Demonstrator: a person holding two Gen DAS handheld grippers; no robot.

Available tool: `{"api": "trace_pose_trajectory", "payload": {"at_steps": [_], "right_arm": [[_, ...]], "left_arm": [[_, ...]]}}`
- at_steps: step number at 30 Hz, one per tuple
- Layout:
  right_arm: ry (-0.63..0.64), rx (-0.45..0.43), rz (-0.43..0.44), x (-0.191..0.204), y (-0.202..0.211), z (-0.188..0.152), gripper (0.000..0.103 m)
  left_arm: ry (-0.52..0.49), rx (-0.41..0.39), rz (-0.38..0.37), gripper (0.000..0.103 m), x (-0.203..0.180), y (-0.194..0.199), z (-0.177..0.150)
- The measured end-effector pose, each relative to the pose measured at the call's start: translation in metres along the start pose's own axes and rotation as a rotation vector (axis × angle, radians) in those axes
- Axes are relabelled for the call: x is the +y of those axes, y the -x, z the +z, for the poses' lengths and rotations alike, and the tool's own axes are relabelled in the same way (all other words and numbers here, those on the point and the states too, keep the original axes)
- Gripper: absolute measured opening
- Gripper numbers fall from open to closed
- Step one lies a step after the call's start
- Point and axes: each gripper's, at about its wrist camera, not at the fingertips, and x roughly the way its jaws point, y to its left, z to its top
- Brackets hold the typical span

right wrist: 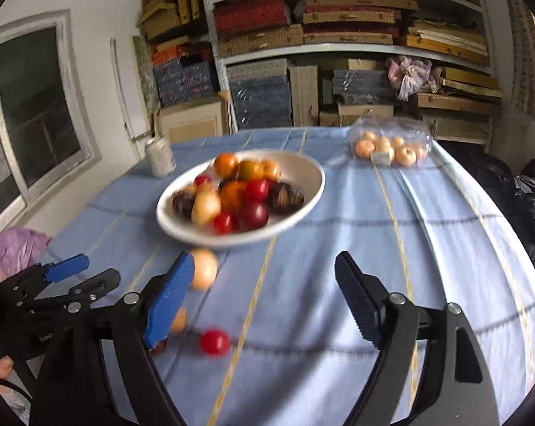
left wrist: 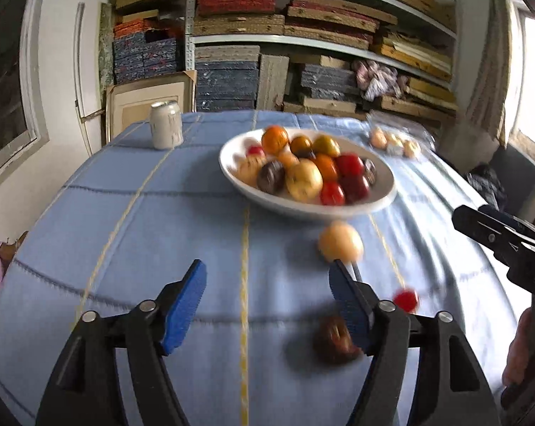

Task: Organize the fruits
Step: 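Withdraw both open tools from the plate back to the fruit pile, then grasp a dark brown cut-top fruit with the left tool while the right tool grasps a red tomato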

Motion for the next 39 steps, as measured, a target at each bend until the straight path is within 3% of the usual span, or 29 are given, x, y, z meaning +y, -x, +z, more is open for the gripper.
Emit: {"api": "trace_pose_trajectory", "payload": {"at_steps": [9, 21, 39], "right_arm": [[0.128, 0.037, -0.026, 0.024, 0.006, -0.031, 0.079], [0.092, 0.094, -0.04, 0.013, -0.008, -0.028, 0.08], [0.106, 0.153, -0.041, 0.015, -0.02, -0.033, 0.084]], "left_arm": [[-0.13, 0.005, -0.019, 0.076, -0.029, 0.002, -0.019], [-0.123, 0.104, -0.077, 0.081, -0.029, -0.018, -0.022], [-0.132, 0.21, -0.018, 0.093, -0.031, -0.039, -0.024]]}}
